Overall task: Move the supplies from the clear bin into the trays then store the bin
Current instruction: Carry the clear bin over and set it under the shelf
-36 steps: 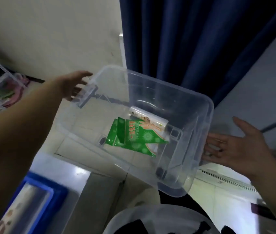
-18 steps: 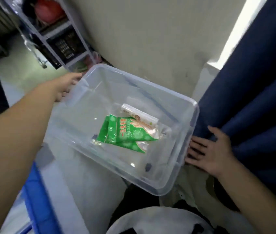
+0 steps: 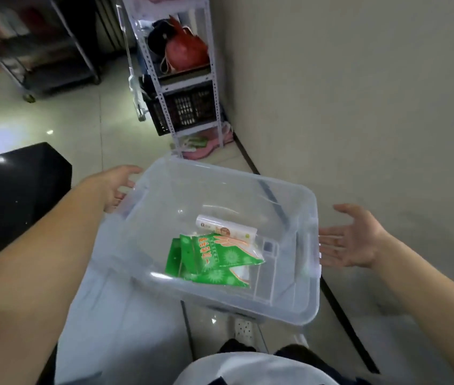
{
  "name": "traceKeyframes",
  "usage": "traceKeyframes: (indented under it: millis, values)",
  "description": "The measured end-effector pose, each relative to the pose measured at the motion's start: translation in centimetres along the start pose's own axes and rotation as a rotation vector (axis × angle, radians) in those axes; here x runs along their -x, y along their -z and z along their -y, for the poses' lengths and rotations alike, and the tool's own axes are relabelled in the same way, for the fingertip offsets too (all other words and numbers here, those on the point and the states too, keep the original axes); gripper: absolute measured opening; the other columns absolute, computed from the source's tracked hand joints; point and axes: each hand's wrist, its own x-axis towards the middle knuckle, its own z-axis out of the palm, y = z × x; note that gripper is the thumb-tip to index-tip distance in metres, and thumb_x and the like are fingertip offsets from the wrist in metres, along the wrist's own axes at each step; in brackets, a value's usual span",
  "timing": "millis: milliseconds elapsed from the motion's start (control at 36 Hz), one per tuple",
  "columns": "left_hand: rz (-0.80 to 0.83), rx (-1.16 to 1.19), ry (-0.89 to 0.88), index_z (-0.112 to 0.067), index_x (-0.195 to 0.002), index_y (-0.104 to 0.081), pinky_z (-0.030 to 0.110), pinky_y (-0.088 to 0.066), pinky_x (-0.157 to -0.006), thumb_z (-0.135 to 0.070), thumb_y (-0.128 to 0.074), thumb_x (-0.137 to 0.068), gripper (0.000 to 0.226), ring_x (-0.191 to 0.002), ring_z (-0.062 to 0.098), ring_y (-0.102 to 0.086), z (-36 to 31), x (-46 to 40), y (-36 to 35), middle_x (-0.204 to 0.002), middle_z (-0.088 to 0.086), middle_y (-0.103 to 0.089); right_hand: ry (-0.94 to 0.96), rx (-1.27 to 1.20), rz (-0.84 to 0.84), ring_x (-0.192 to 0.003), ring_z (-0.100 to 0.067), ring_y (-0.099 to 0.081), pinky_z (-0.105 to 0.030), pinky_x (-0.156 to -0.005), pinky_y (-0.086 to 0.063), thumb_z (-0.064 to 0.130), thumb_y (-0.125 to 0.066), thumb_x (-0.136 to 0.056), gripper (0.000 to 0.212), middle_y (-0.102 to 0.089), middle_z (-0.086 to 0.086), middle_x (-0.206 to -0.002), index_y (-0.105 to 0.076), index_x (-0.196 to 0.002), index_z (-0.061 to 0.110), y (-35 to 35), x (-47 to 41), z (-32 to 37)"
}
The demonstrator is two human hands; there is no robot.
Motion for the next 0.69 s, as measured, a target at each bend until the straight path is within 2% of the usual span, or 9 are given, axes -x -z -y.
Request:
traceKeyframes:
  millis: [83, 194, 361, 417, 472, 528, 583, 694]
  values:
    - [0.010, -0.002, 0.031, -0.016, -0.106, -0.057, 0.029, -0.038, -0.065, -0.061, -0.060, -0.083, 0.050, -0.074, 0.023, -0.048, -3.0, -3.2, 2.0, -0.092, 0.009, -0.049, 0.002, 0.040, 0.004, -0.104, -0.035, -0.062, -0.053, -0.084, -0.052, 0.050, -0.059, -0.079, 0.073, -0.060, -0.020, -0.123, -0.057, -0.123, -0.008, -3.2, -2.2, 5.0]
    - [0.038, 0.050, 0.050, -0.015, -0.099, -0.058, 0.028, -0.039, -0.061, -0.060, -0.060, -0.082, 0.048, -0.068, 0.024, -0.048, -7.3, -7.7, 4.8, -0.088, 0.009, -0.049, 0.020, 0.060, 0.021, -0.112, -0.036, -0.060, -0.053, -0.093, -0.049, 0.048, -0.060, -0.079, 0.073, -0.060, -0.021, -0.125, -0.056, -0.122, -0.011, -7.0, -5.6, 11.9]
    - [0.076, 0.152, 0.092, -0.012, -0.094, -0.062, 0.033, -0.047, -0.072, -0.059, -0.066, -0.078, 0.050, -0.075, 0.029, -0.058, -12.7, -16.4, 9.0, -0.085, 0.012, -0.060, 0.009, 0.157, 0.024, -0.106, -0.034, -0.060, -0.049, -0.080, -0.052, 0.050, -0.061, -0.078, 0.069, -0.062, -0.019, -0.118, -0.060, -0.120, -0.006, -13.7, -13.7, 22.4]
    - [0.066, 0.186, 0.127, -0.010, -0.099, -0.063, 0.038, -0.049, -0.078, -0.058, -0.065, -0.080, 0.052, -0.082, 0.031, -0.059, -14.0, -19.0, 10.0, -0.091, 0.014, -0.061, 0.001, 0.200, 0.029, -0.113, -0.033, -0.058, -0.049, -0.083, -0.051, 0.051, -0.061, -0.078, 0.070, -0.060, -0.017, -0.123, -0.060, -0.122, -0.003, -16.3, -16.9, 25.8]
    - [0.059, 0.230, 0.147, -0.009, -0.105, -0.064, 0.042, -0.051, -0.075, -0.057, -0.065, -0.081, 0.053, -0.088, 0.033, -0.060, -15.2, -21.0, 11.2, -0.097, 0.015, -0.061, -0.016, 0.238, 0.047, -0.120, -0.032, -0.057, -0.050, -0.086, -0.051, 0.052, -0.062, -0.077, 0.070, -0.061, -0.016, -0.126, -0.062, -0.121, -0.002, -19.2, -20.0, 29.1]
    - [0.050, 0.299, 0.160, -0.009, -0.111, -0.063, 0.044, -0.052, -0.075, -0.056, -0.065, -0.083, 0.054, -0.093, 0.035, -0.060, -16.3, -22.7, 12.8, -0.102, 0.016, -0.061, -0.042, 0.266, 0.062, -0.122, -0.033, -0.056, -0.052, -0.090, -0.050, 0.054, -0.063, -0.077, 0.070, -0.061, -0.016, -0.126, -0.063, -0.120, -0.001, -22.3, -22.9, 32.4]
    - [0.032, 0.382, 0.180, -0.010, -0.115, -0.063, 0.047, -0.052, -0.081, -0.056, -0.063, -0.084, 0.055, -0.095, 0.035, -0.060, -16.9, -24.1, 14.6, -0.104, 0.017, -0.062, -0.072, 0.308, 0.078, -0.123, -0.032, -0.055, -0.053, -0.092, -0.048, 0.057, -0.061, -0.079, 0.071, -0.061, -0.015, -0.127, -0.063, -0.121, 0.000, -25.6, -25.7, 35.5]
    - [-0.045, 0.541, 0.179, -0.014, -0.113, -0.065, 0.041, -0.051, -0.077, -0.059, -0.061, -0.084, 0.054, -0.083, 0.030, -0.060, -17.7, -26.6, 18.7, -0.095, 0.013, -0.062, -0.100, 0.385, 0.132, -0.125, -0.032, -0.054, -0.056, -0.102, -0.043, 0.059, -0.058, -0.082, 0.072, -0.061, -0.014, -0.128, -0.062, -0.124, 0.001, -33.5, -30.8, 40.7]
